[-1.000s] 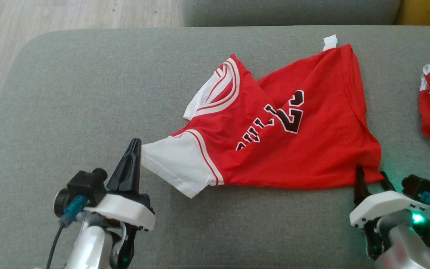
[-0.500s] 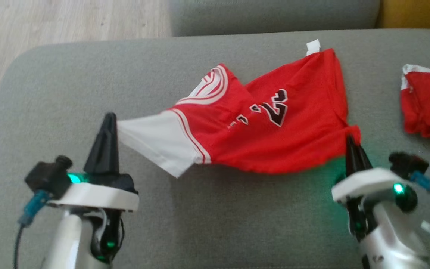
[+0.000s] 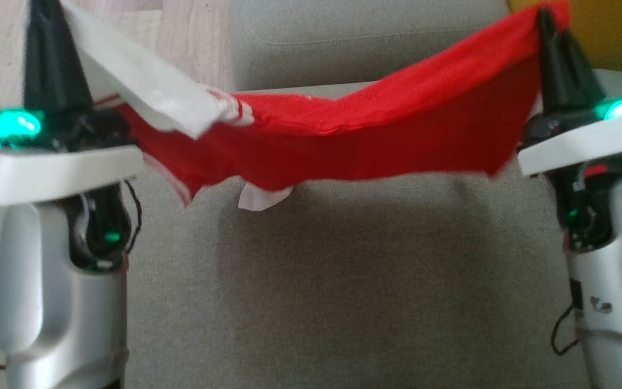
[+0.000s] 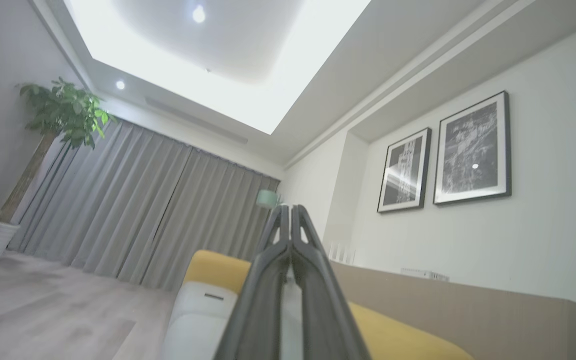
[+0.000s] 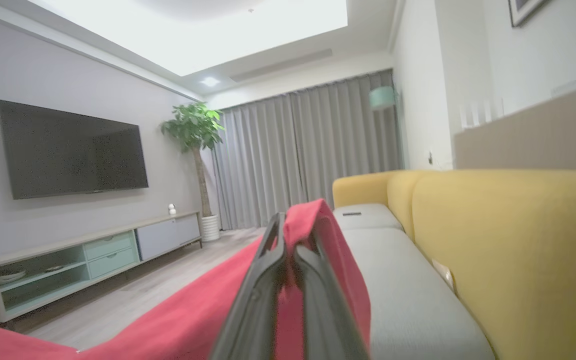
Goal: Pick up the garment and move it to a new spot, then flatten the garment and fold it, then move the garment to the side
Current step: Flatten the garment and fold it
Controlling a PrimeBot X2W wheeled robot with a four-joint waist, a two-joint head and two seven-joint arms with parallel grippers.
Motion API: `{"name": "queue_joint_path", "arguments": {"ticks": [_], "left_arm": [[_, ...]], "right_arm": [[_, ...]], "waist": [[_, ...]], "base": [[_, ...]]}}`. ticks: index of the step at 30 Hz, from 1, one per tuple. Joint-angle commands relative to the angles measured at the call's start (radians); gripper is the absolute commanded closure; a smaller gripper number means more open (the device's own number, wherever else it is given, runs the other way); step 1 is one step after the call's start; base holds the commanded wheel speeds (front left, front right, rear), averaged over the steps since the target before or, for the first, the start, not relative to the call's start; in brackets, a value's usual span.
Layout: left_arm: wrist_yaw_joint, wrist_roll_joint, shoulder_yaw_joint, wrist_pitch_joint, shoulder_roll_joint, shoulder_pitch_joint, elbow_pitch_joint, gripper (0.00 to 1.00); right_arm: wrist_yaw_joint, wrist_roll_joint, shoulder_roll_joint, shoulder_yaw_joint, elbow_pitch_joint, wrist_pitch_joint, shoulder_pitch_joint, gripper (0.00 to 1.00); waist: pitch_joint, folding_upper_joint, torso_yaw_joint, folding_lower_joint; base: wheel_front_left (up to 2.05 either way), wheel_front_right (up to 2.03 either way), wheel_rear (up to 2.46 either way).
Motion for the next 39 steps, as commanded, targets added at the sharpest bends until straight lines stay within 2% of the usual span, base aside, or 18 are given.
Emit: {"name": "queue_joint_path", "arguments": {"ticks": [1, 5, 9, 12, 16, 21, 22, 26, 30, 34, 39], "left_arm": [[0.012, -0.004, 0.039, -0.005, 0.015, -0.070, -0.059, 1.00], [0.047, -0.015, 0.035, -0.005, 0.015, -0.087, -0.090, 1.00], [0.058, 0.004, 0.004, 0.021, 0.018, -0.106, -0.139, 1.00], [0.061, 0.002, 0.005, 0.077, 0.042, -0.145, -0.173, 1.00], [0.047, -0.012, 0.026, 0.128, 0.089, -0.247, -0.098, 1.00], [0.028, -0.055, 0.047, 0.187, 0.125, -0.485, 0.131, 1.00], [0.015, -0.041, 0.041, 0.189, 0.149, -0.608, 0.244, 1.00], [-0.007, -0.016, 0.036, 0.142, 0.184, -0.875, 0.462, 1.00], [-0.027, 0.008, 0.030, 0.059, 0.215, -1.095, 0.646, 1.00], [-0.049, 0.019, 0.013, 0.016, 0.223, -1.202, 0.769, 1.00], [-0.070, 0.011, -0.014, -0.003, 0.204, -1.171, 0.851, 1.00]], "right_arm": [[-0.001, -0.011, -0.004, 0.019, -0.097, 0.035, -0.058, 1.00], [-0.001, -0.002, -0.011, 0.016, -0.195, 0.089, -0.064, 1.00], [-0.001, 0.000, -0.013, -0.014, -0.307, 0.173, -0.047, 1.00], [-0.001, 0.009, 0.010, -0.059, -0.368, 0.254, -0.047, 1.00], [-0.001, -0.001, 0.012, -0.088, -0.352, 0.291, -0.119, 1.00], [-0.001, -0.048, -0.032, -0.066, -0.157, 0.243, -0.340, 1.00], [-0.001, -0.072, -0.057, -0.031, -0.041, 0.205, -0.458, 1.00], [-0.001, -0.128, -0.079, 0.001, 0.201, 0.099, -0.721, 1.00], [-0.001, -0.201, -0.093, 0.009, 0.414, -0.077, -0.943, 1.00], [-0.001, -0.240, -0.094, -0.018, 0.618, -0.203, -1.052, 1.00], [-0.001, -0.243, -0.090, -0.017, 0.794, -0.272, -1.051, 1.00]], "waist": [[-0.007, 0.0000, -0.003, 0.0000], [-0.009, 0.0000, -0.002, 0.0000], [0.008, 0.0000, 0.005, 0.0000], [0.068, 0.0000, 0.007, 0.0000], [0.194, 0.0000, 0.001, 0.0000], [0.358, 0.0000, -0.006, 0.0000], [0.410, 0.0000, -0.007, 0.0000], [0.485, 0.0000, -0.008, 0.0000], [0.515, 0.0000, -0.007, 0.0000], [0.519, 0.0000, 0.009, 0.0000], [0.526, 0.0000, 0.037, 0.0000]], "base": [[0.00, 0.00, 0.00], [0.00, 0.00, 0.00], [0.00, 0.00, 0.00], [0.00, 0.00, 0.00], [0.00, 0.00, 0.00], [0.00, 0.00, 0.00], [0.00, 0.00, 0.00], [0.00, 0.00, 0.00], [0.00, 0.00, 0.00], [0.00, 0.00, 0.00], [0.00, 0.00, 0.00]]}}
